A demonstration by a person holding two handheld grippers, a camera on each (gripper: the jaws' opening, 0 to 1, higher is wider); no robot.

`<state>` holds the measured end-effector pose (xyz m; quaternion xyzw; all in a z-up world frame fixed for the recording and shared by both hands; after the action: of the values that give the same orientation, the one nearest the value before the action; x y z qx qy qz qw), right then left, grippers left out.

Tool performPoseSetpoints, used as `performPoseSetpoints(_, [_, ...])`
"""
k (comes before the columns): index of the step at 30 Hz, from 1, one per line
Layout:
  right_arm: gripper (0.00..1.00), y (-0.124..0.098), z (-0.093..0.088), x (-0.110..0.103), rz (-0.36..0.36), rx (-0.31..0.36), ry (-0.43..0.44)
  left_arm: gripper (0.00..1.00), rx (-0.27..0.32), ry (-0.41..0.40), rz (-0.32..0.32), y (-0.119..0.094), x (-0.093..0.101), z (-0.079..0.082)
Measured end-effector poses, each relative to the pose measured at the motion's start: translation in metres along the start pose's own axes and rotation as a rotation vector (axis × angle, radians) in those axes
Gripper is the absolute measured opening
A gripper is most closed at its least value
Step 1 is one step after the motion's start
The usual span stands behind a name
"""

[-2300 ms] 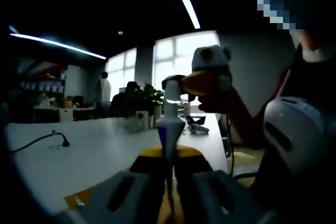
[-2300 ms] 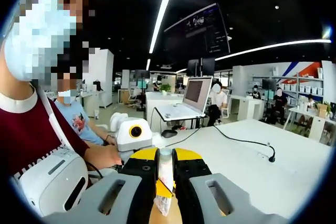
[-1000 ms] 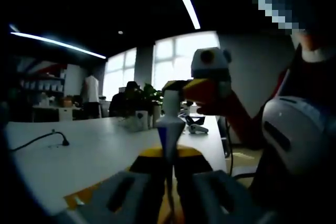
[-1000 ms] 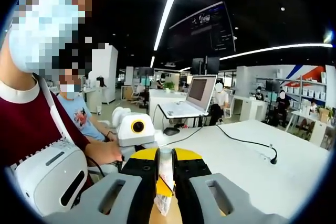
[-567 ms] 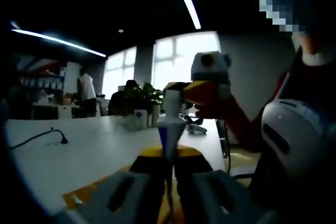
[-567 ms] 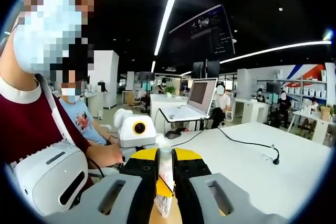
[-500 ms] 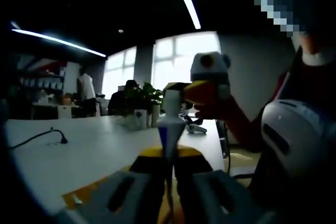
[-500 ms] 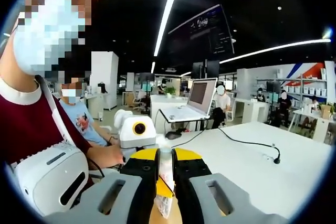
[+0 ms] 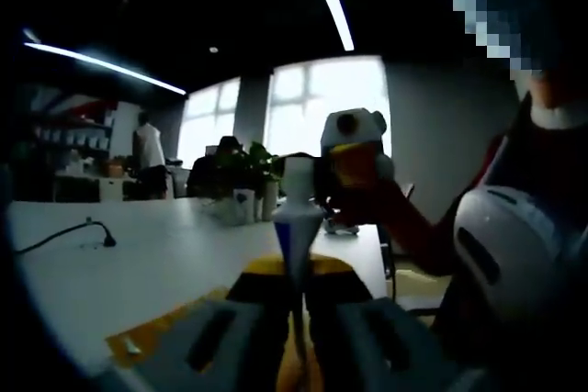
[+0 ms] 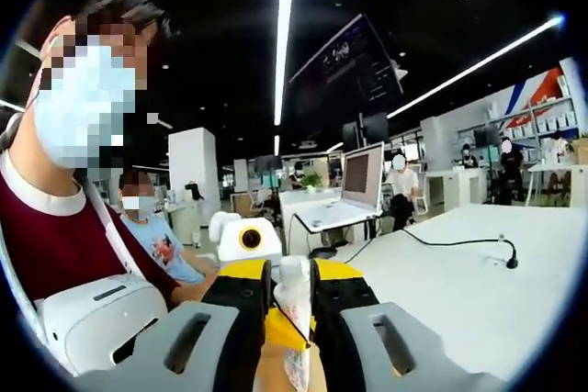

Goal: Pick up the toothpaste unscrew the cap squeeze it onto the small board screw the cap back on and return it to the table

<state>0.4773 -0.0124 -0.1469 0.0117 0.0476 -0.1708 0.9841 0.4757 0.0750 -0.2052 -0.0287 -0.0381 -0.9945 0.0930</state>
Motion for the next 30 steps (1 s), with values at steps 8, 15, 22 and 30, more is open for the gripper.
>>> performPoseSetpoints(8, [0.12, 0.006, 0.0, 0.004, -0.054, 0.019, -0.003, 0.04, -0.032, -0.024, 0.055, 0.001, -0.006, 0.001])
performPoseSetpoints(15, [0.1, 0.003, 0.0, 0.003, -0.026, 0.033, 0.058, 0.04, -0.03, -0.043, 0.033, 0.003, 0.0, 0.003])
performPoseSetpoints(22, [0.09, -0.004, 0.007, -0.004, 0.134, 0.071, 0.205, 0.04, 0.049, -0.168, -0.155, 0.008, 0.017, 0.014])
performPoseSetpoints(30, [0.09, -0.005, 0.003, 0.002, 0.201, 0.075, 0.302, 0.04, 0.084, -0.264, -0.26, 0.015, 0.023, 0.012])
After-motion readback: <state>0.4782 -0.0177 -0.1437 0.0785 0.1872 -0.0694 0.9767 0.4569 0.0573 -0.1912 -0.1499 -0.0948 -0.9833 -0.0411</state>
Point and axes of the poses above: the point that each gripper's makers call its tool centre point, and the gripper's own axes: y roughly forward along the fingers, x roughly to its right, z roughly out of its top, the point moved 6 cm from there along -y, roughly backward along the fingers, and after that the axes turned 12 degrees about -z, right-handed, at the moved point
